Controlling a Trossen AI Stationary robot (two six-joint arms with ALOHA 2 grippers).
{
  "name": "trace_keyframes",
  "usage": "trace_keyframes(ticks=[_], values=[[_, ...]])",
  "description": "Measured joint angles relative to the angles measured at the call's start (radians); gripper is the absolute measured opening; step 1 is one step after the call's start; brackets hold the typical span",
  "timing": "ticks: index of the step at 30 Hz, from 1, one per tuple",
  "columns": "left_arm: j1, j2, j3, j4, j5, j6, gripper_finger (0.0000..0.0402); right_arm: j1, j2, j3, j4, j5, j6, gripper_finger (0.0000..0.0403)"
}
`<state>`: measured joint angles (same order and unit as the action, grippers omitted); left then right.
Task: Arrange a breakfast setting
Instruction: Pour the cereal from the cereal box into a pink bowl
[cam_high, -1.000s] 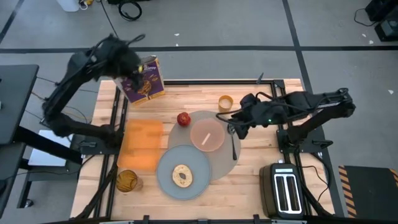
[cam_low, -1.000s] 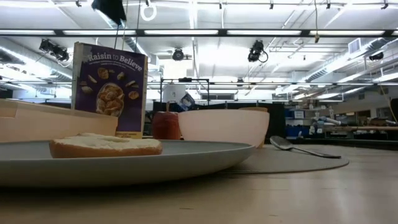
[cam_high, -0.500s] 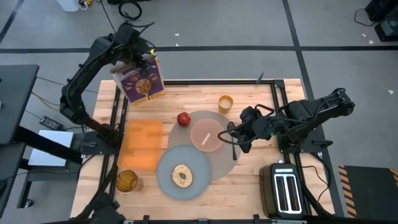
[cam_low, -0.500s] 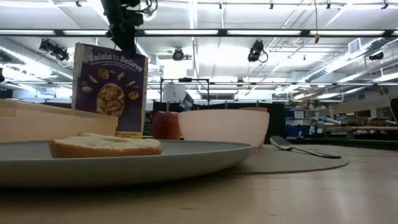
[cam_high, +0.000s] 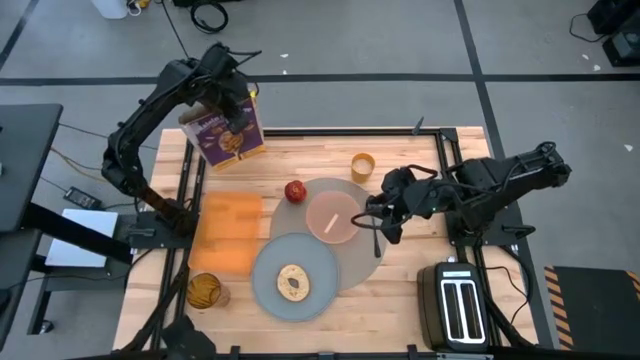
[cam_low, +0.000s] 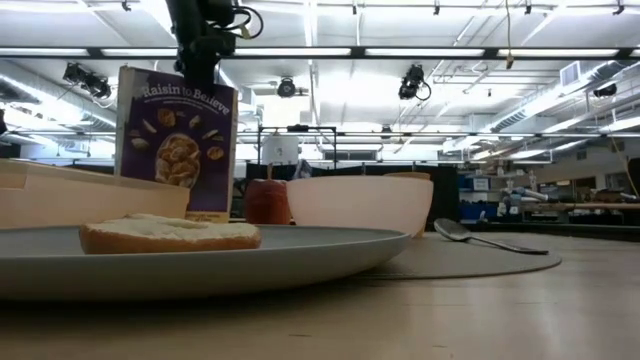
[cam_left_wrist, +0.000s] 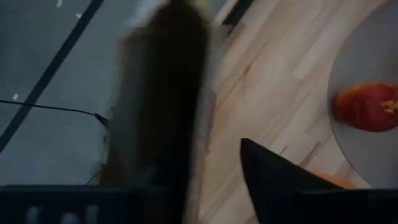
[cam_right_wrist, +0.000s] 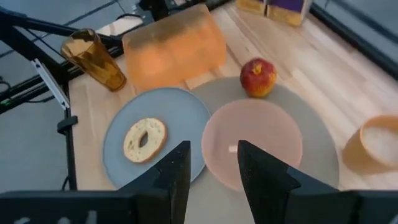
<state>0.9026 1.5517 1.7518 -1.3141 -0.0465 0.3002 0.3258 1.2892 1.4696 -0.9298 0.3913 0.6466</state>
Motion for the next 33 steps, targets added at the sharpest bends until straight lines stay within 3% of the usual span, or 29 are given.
trace_keyframes(ticks=[7, 11, 17, 26, 33], values=[[-0.036, -0.002, -0.025, 0.016, -0.001, -0.032, 0.0013, -0.057, 0.0, 0.0, 0.153, 0.0, -0.206, 0.014], [-0.043, -0.036, 0.01, -0.011, 0.0, -0.054, 0.0008, -0.103, -0.017, 0.0, 0.207, 0.012, -0.282, 0.014], [-0.09, -0.077, 0.241, -0.145, 0.016, -0.068, 0.0005, -0.226, -0.051, 0.0, 0.293, -0.02, -0.342, 0.0157], [-0.162, -0.116, 0.595, -0.194, 0.252, -0.153, 0.0004, -0.402, -0.032, -0.059, 0.457, -0.185, -0.411, 0.0265], [-0.228, -0.191, 0.565, -0.12, 0.413, -0.217, 0.0004, -0.482, -0.033, -0.284, 0.738, -0.309, -0.412, 0.034]])
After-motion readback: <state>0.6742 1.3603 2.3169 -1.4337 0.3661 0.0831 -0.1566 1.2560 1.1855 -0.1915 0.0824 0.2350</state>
